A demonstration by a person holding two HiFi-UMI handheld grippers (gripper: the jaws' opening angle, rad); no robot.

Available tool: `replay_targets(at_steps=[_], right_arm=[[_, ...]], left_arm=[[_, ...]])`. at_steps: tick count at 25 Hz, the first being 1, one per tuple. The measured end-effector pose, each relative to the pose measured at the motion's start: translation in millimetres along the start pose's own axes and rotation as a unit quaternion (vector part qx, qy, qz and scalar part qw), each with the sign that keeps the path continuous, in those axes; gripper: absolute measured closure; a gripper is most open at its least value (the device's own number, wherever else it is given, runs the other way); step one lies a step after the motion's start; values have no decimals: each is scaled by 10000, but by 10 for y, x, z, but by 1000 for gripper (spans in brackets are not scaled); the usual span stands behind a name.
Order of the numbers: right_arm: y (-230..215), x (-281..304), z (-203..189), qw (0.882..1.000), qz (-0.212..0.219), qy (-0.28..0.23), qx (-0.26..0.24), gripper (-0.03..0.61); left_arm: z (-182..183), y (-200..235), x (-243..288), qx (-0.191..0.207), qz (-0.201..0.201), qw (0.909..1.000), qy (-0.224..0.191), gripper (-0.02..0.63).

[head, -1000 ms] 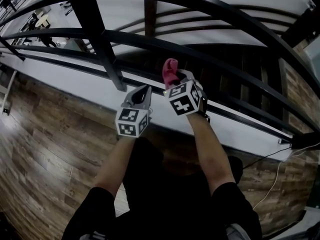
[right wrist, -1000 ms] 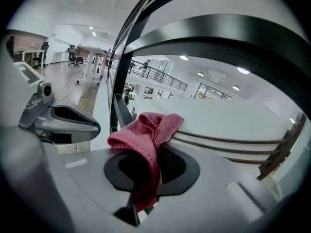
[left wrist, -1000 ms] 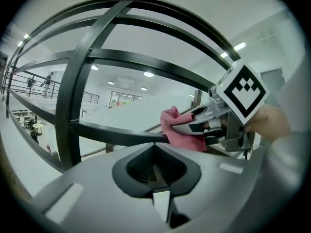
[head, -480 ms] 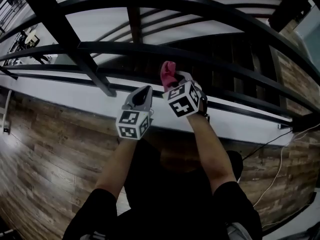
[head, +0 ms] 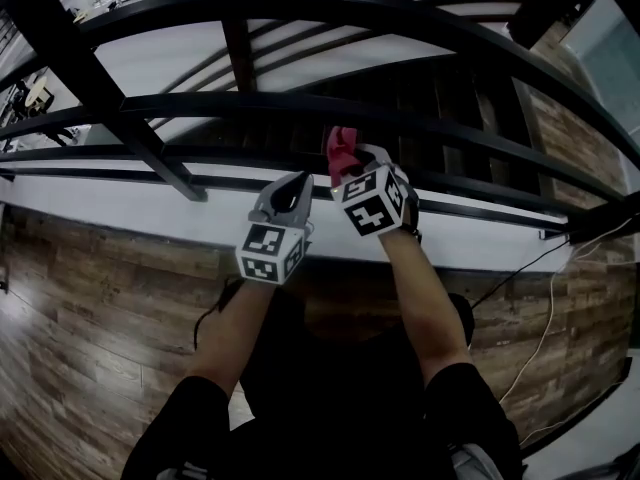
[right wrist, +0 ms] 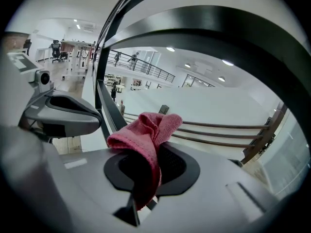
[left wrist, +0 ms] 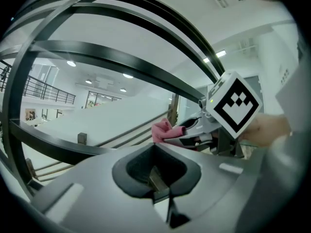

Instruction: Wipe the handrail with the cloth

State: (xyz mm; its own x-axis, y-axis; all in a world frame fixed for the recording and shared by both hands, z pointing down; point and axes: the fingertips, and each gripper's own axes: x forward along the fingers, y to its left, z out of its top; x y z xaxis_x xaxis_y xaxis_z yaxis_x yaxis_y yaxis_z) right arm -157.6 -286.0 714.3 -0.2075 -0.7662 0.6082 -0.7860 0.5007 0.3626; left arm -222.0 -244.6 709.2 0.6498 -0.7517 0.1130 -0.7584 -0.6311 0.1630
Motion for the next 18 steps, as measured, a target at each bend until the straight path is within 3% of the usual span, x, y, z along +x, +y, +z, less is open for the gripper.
replay_targets(at_steps=[7, 18], right_arm=[[-222, -154, -206, 9999, -124, -3, -7, 528], [-560, -324, -538, 9998, -145, -128, -21, 528]], left_arm=[[-8, -314, 126, 126, -200, 9997, -5, 614], [-95, -652, 441, 179, -119, 9998, -35, 614]])
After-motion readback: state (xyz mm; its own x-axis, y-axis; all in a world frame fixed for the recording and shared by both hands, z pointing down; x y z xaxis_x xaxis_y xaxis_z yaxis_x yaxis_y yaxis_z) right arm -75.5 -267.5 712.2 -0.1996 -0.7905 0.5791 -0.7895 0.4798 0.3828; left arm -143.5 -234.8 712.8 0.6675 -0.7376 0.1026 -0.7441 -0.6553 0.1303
